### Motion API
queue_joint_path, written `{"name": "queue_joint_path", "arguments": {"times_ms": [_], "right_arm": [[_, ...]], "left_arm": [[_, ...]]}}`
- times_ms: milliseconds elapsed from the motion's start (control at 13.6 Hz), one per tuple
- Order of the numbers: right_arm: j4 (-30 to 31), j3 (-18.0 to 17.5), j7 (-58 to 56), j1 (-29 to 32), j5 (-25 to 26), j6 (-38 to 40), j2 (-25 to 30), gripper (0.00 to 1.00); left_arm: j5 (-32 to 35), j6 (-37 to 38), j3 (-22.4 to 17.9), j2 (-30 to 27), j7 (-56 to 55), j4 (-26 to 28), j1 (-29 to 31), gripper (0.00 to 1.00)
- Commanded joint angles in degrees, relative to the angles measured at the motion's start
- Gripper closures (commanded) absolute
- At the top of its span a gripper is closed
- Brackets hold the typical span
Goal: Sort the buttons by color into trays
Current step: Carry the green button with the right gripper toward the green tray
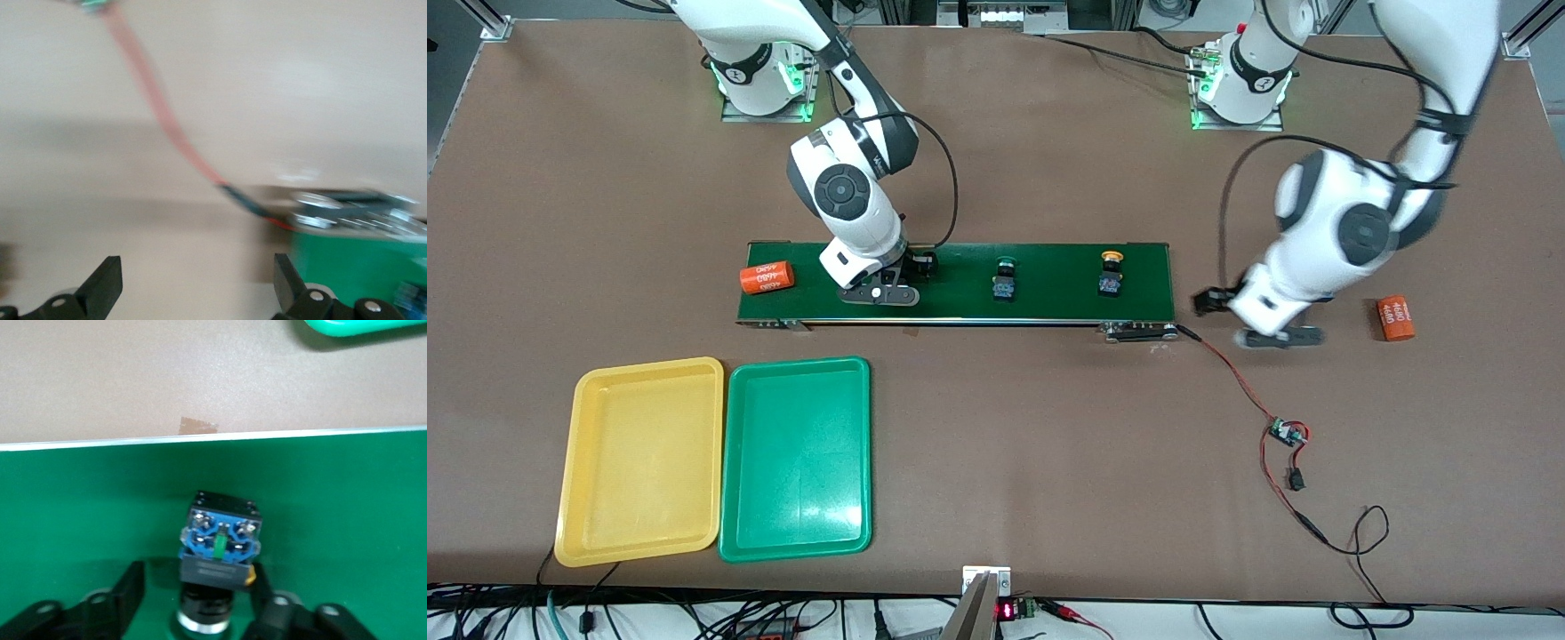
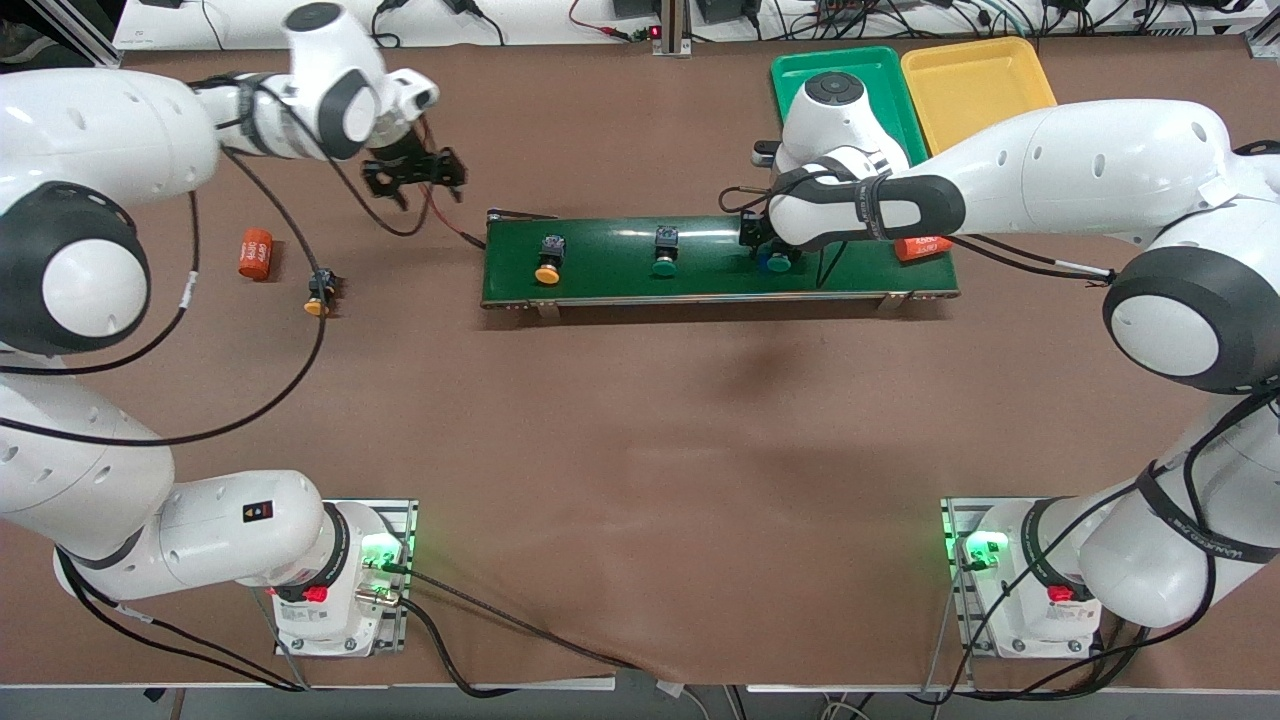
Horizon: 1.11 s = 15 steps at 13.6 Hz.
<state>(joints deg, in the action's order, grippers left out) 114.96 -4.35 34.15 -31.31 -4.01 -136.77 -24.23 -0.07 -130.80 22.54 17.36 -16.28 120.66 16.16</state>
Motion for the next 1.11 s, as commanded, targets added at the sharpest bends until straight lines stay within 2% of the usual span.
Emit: {"name": "queue_joint_path", "arguments": {"times_ms": [0,74,221,443,590,664,885,1033], "right_arm": [[-0.7,0.1,-2.0,0.2,0.0,1.0,0.9,0.92],[-0.7,0.1,-2.0,0.3,0.0,1.1,1.5,0.99],[-2.2,0.7,-2.2,0.6,0.2,5.3,4.3,1.0],[-11.8,3.4,-7.8,2.3,0.4,17.9,5.4,1.0],[-16.9,7.3,-12.8,2.7,2.4,27.3,7.1,1.0],[-18.4,9.3,-17.5,2.7,3.9,29.4,7.4,1.0],[-23.3,10.7,-21.5,4.6,4.3,29.3,5.6,1.0],[-28.0,10.7,-23.8,7.0,5.6,26.3,0.4,1.0]], "left_arm": [[1.6,1.2,-2.0,2.0,0.8,0.3,6.9,0.0],[2.7,2.4,-3.4,2.1,2.0,0.4,7.8,0.0],[3.7,4.2,-6.4,2.4,6.8,0.6,8.2,0.0],[8.1,4.3,-8.7,3.0,13.2,1.2,8.6,0.0],[8.2,4.2,-8.7,3.5,13.8,3.6,9.1,0.0],[8.2,3.9,-8.7,3.9,13.8,4.7,9.2,0.0],[8.2,4.0,-8.7,4.5,14.0,4.9,9.2,0.0],[9.1,3.9,-8.8,4.9,15.0,4.9,9.1,0.0]]}}
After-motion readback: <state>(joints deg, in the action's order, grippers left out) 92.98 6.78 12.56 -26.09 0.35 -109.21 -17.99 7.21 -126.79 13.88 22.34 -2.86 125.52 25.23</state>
